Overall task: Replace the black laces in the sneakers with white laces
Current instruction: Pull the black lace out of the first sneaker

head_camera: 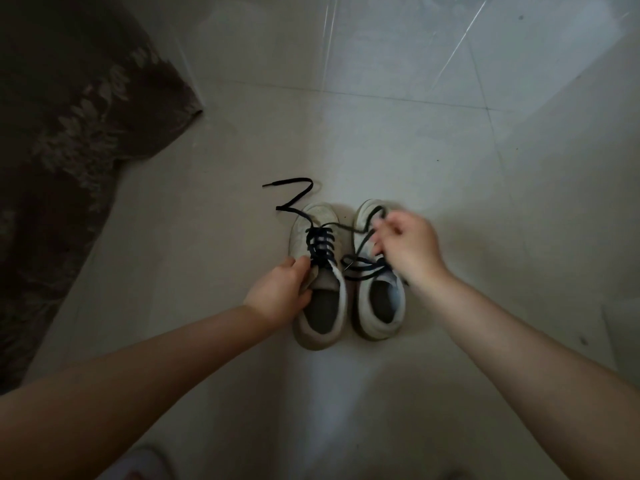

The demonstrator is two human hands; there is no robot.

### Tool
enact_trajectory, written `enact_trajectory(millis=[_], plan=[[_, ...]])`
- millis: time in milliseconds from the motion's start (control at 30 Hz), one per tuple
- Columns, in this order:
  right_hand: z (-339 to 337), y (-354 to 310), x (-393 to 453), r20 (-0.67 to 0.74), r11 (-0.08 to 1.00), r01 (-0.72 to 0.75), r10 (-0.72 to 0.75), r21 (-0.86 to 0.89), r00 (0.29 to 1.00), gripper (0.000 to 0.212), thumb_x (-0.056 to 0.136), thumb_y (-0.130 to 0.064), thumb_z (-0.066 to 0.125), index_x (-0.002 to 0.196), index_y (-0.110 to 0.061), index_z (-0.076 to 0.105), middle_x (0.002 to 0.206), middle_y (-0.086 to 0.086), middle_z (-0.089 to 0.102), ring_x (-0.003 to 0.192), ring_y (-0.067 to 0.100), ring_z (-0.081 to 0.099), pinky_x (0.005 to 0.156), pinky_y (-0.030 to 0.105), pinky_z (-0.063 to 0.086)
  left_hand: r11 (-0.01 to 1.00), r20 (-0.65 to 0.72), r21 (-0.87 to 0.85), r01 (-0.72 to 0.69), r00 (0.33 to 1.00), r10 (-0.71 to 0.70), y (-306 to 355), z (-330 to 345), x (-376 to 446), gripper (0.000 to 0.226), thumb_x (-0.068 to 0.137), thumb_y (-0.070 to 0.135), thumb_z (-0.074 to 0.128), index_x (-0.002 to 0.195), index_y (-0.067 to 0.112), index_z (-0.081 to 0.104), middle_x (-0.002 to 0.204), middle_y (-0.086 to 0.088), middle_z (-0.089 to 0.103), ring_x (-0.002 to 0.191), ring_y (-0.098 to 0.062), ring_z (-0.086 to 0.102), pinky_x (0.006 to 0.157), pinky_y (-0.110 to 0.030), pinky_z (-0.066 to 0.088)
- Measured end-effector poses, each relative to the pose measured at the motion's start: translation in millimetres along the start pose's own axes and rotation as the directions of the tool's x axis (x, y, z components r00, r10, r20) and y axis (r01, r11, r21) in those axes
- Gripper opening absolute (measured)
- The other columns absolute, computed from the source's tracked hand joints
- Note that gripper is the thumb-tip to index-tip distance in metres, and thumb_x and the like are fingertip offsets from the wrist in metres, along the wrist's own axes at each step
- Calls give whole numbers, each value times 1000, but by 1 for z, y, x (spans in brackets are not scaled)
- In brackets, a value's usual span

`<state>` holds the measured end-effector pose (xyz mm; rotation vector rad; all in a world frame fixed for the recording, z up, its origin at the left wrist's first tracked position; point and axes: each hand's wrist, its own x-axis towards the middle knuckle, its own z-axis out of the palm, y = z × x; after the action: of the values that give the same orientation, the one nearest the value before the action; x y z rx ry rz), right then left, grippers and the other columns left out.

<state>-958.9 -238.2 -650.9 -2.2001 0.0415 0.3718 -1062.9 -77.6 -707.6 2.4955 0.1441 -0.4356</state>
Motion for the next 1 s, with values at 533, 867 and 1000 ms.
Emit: enact_trajectory(millis=[533,867,1000], plan=[[34,-5,-13,569,647,633,-353,-425,743,25,94,-31,52,115,-25,64,109,-6,51,100,13,48,83,32,44,974,-199,-217,-62,980,19,-12,8,-8,25,79,25,66,80,21,42,72,1,50,61,-23,52,56,-34,43],[55,-23,-9,722,280,793,-329,-542,609,22,87,-12,53,107,-9,62,116,7,44,116,25,39,91,32,28,983,-200,-150,-106,977,75,-15,11,-10,23,75,36,57,79,15,49,76,-5,56,66,-29,56,55,-39,47],[42,-21,-1,658,679,561,-150,-473,738,10,92,-18,53,94,-17,63,108,0,43,108,20,47,96,31,36,986,-170,-110,-128,979,108,-15,9,-10,20,82,27,64,90,11,55,84,-6,57,74,-30,58,61,-36,45]])
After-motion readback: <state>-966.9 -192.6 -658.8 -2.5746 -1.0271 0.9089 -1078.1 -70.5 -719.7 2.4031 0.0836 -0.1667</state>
